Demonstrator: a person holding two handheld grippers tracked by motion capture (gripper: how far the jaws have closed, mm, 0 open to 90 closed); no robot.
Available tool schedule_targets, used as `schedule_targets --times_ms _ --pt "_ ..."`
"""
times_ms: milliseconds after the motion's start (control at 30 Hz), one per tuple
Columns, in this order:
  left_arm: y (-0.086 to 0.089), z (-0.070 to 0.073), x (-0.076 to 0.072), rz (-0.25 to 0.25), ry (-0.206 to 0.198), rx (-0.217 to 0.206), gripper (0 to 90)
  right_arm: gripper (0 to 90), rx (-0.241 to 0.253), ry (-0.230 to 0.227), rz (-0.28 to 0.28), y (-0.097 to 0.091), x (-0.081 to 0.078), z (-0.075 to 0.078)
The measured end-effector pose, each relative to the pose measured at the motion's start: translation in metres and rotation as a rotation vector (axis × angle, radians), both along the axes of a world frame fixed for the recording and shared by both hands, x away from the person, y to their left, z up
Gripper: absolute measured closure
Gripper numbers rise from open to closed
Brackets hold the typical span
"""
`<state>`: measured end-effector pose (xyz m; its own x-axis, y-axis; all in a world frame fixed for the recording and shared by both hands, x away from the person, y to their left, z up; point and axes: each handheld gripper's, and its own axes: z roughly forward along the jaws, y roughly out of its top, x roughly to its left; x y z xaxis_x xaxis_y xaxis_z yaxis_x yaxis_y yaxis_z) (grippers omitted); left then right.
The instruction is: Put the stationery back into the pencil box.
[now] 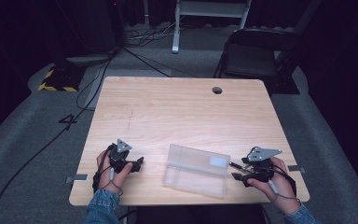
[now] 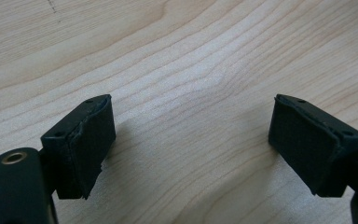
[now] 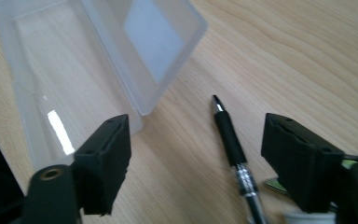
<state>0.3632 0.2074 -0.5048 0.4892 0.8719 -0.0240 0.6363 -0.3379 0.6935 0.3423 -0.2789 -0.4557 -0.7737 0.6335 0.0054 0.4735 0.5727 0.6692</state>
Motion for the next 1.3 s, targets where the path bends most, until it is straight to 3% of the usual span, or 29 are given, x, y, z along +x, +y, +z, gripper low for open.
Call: schedule_targets --times_ms 233,400,767,967,1300 --pt "0.0 0.0 0.0 -0.001 0.0 0.001 15.1 54.1 -0.039 0.026 -0.024 -0.021 0.007 0.002" --pt "0.0 0.0 0.0 0.0 0.0 0.001 15.1 64.1 -0.054 0.038 -0.008 -0.026 0.01 -0.001" --pt "0.0 0.0 0.0 -0.001 -0.001 0.001 15.2 67.5 -0.08 0.028 0.056 -0.013 0.024 -0.011" --pt "0.0 0.0 0.0 0.003 -0.003 0.001 15.4 69.7 -0.096 0.066 0.078 -0.009 0.033 -0.023" --pt "-0.002 0.0 -0.001 -0.005 -0.004 0.003 15.3 79.9 -0.093 0.088 0.097 -0.009 0.033 -0.023"
